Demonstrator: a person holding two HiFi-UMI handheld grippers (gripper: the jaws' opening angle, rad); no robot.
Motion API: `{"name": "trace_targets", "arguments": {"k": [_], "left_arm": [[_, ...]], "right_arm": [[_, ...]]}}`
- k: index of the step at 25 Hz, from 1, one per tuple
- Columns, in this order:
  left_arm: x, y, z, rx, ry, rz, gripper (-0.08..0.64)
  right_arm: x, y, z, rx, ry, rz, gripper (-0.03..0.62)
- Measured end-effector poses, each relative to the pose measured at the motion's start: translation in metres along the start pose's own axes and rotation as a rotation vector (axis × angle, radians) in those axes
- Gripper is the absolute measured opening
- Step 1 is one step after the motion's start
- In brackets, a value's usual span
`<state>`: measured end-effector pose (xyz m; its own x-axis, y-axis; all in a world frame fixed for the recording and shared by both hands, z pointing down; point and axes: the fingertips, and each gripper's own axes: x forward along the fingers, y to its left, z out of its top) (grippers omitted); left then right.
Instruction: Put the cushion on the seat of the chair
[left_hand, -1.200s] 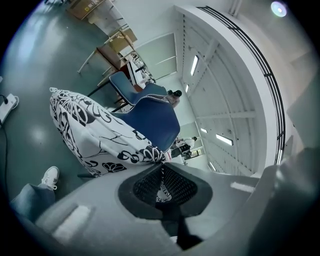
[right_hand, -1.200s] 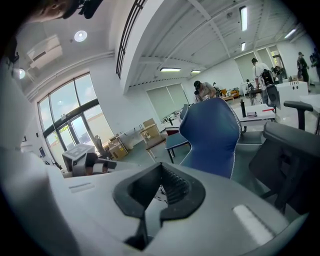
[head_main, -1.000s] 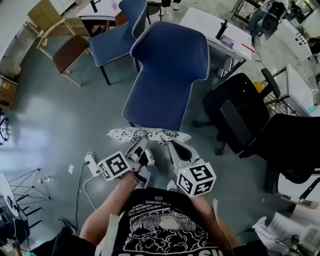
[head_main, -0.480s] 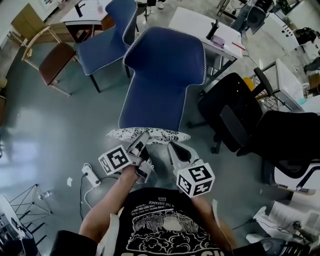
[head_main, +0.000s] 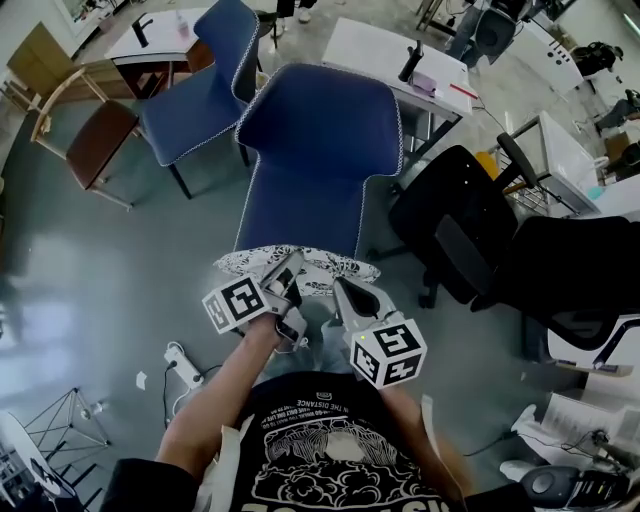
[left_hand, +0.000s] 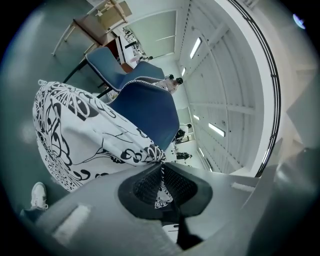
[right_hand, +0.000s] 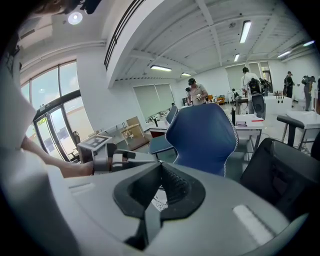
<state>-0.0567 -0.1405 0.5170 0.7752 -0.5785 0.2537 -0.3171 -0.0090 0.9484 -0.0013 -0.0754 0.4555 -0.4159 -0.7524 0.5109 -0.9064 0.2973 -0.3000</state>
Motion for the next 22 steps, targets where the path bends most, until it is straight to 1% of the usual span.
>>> {"name": "trace_targets", "arguments": {"k": [8, 13, 17, 22], "left_arm": [[0.032, -0.001, 0.014, 0.011, -0.011, 0.010, 0.020], [0.051, 0.006, 0.018, 0.003, -0.031, 0.035, 0.020], [0.067, 0.011, 0.026, -0.010, -0.056, 0.065, 0.020], [0.095, 0.018, 0.040, -0.021, -0.078, 0.086, 0.021]], "right_arm": [[0.017, -0.021, 0.012, -0.009, -0.001, 0.021, -0.005], [0.031, -0.039, 0.014, -0.021, 0.025, 0.058, -0.005], [0.043, -0.050, 0.021, -0.043, 0.051, 0.098, -0.005], [0.065, -0.066, 0.029, -0.070, 0.086, 0.138, -0.005]]}}
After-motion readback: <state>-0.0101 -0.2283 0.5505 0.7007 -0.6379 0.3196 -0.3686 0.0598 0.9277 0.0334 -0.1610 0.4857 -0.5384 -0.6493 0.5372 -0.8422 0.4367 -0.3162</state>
